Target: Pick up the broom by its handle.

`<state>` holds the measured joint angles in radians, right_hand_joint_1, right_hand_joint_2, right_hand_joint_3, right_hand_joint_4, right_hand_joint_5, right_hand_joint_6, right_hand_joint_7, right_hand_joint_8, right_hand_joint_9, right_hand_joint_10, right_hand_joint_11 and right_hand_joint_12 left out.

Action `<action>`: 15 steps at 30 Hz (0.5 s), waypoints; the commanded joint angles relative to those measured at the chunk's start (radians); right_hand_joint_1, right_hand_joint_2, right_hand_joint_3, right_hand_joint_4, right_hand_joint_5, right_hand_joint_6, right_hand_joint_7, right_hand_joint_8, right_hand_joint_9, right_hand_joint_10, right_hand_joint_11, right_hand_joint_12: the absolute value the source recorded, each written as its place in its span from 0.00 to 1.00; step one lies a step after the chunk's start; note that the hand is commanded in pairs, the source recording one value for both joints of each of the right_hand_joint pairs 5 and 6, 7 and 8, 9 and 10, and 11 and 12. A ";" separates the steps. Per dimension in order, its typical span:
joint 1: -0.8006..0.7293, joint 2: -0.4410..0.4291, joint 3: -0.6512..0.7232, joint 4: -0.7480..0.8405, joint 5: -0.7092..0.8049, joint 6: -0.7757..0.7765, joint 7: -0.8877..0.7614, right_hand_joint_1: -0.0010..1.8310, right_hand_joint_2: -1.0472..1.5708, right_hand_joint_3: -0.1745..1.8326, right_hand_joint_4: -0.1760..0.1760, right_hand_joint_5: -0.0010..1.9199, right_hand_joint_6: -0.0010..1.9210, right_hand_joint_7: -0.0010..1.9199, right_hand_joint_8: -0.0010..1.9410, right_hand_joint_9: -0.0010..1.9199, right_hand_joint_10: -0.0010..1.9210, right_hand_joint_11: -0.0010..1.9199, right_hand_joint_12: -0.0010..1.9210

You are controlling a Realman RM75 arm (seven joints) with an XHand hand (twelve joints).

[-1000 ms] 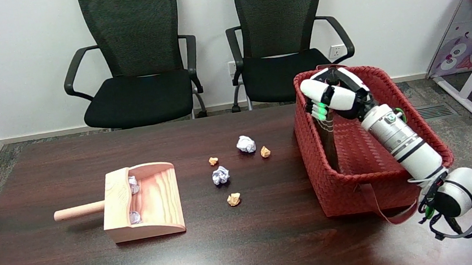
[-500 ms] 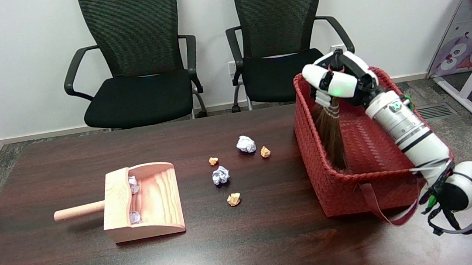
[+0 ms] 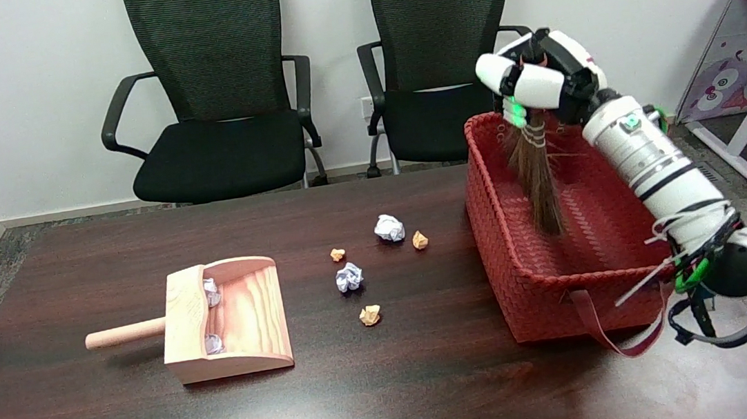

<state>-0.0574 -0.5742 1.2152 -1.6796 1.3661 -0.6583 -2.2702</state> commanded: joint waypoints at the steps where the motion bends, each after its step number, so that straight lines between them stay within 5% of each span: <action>1: -0.024 0.115 0.221 -0.271 0.269 0.176 -0.288 0.51 0.77 0.75 0.90 1.00 1.00 1.00 0.99 1.00 1.00 1.00 1.00; 7: 0.035 0.149 0.277 -0.314 0.401 0.359 -0.291 0.49 0.74 0.78 0.93 1.00 1.00 1.00 0.99 1.00 1.00 1.00 1.00; 15: 0.243 0.165 0.157 -0.315 0.506 0.486 -0.290 0.48 0.72 0.78 1.00 1.00 1.00 1.00 0.99 1.00 1.00 1.00 1.00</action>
<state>-0.0420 -0.4850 1.3820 -1.8832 1.6097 -0.4538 -2.4743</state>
